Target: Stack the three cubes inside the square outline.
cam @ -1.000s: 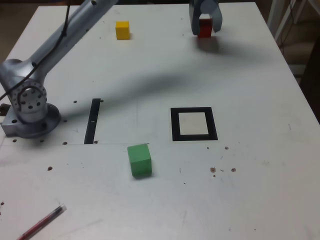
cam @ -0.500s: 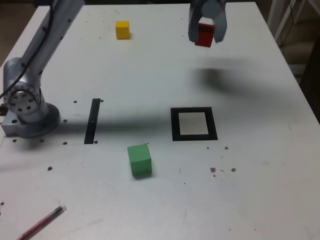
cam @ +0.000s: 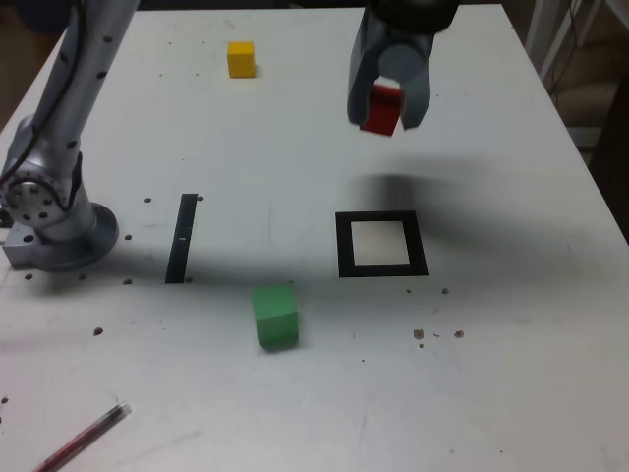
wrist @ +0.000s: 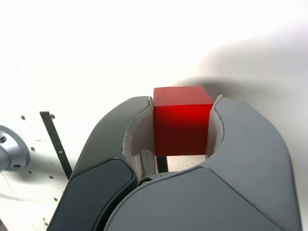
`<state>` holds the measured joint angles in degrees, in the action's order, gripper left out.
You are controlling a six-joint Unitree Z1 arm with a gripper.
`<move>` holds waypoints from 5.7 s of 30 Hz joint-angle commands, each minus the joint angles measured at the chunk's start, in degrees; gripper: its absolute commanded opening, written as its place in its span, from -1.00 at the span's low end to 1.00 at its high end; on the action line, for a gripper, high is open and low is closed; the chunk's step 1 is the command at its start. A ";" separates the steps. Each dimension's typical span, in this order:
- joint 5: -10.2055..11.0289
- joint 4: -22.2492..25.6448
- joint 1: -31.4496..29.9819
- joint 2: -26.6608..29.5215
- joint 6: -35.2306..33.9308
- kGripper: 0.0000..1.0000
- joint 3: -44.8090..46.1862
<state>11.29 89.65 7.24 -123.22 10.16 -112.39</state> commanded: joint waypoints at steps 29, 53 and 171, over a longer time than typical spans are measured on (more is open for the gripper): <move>-6.77 -22.62 -16.35 12.69 -16.92 -0.45 24.79; -7.48 -27.40 -16.21 9.59 -17.54 -0.41 28.92; -1.23 -17.79 53.91 -5.34 41.35 -0.04 11.40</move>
<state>10.07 72.00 61.28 -128.30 51.22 -101.10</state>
